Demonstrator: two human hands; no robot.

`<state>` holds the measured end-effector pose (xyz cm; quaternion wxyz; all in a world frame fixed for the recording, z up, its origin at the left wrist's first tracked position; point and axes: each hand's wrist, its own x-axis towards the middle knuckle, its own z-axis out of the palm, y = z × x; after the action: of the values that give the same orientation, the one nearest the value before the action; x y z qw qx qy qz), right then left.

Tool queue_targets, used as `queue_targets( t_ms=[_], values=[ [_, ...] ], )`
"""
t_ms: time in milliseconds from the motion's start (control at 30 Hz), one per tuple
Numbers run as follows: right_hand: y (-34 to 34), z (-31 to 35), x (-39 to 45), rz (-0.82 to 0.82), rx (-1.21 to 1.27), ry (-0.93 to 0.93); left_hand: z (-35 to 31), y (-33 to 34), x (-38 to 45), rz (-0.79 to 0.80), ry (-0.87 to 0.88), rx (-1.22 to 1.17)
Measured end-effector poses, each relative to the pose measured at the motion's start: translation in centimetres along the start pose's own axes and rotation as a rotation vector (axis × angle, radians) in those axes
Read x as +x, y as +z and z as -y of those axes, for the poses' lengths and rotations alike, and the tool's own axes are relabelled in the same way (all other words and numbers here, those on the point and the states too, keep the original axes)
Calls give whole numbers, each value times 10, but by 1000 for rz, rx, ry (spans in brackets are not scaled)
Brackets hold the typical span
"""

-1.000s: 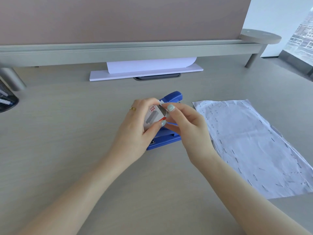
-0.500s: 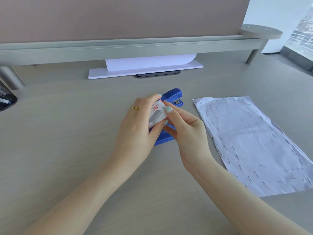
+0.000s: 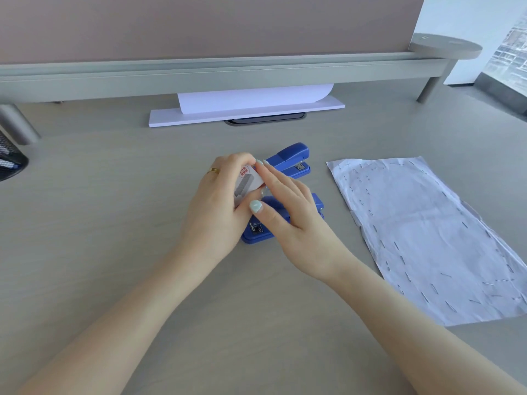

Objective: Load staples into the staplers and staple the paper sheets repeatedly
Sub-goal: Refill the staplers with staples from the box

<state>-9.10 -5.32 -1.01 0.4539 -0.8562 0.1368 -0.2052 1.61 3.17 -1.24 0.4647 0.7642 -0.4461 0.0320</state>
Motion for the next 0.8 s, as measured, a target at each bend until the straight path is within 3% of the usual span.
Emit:
queue_targets(
  t_ms=[133, 233, 333, 400, 533, 600, 700, 800],
  values=[
    [2, 3, -1, 49, 72, 6, -3, -4, 0, 1, -18, -39],
    [-1, -4, 2, 18, 21, 18, 4, -6, 7, -2, -15, 82],
    [0, -17, 1, -105, -189, -6, 34, -9, 14, 18, -163, 192],
    [0, -25, 0, -100, -335, -21, 58, -14, 14, 37, -281, 231],
    [-12, -31, 4, -102, -379, -5, 77, -20, 14, 64, -381, 314],
    [-23, -33, 2, -128, -356, 19, 76, -21, 14, 125, -290, 506],
    [-44, -43, -8, -132, -328, 129, 69, -27, 16, 130, 99, 596],
    [-64, -56, -20, -133, -437, 275, 52, -24, 26, 255, 473, 686]
  ],
)
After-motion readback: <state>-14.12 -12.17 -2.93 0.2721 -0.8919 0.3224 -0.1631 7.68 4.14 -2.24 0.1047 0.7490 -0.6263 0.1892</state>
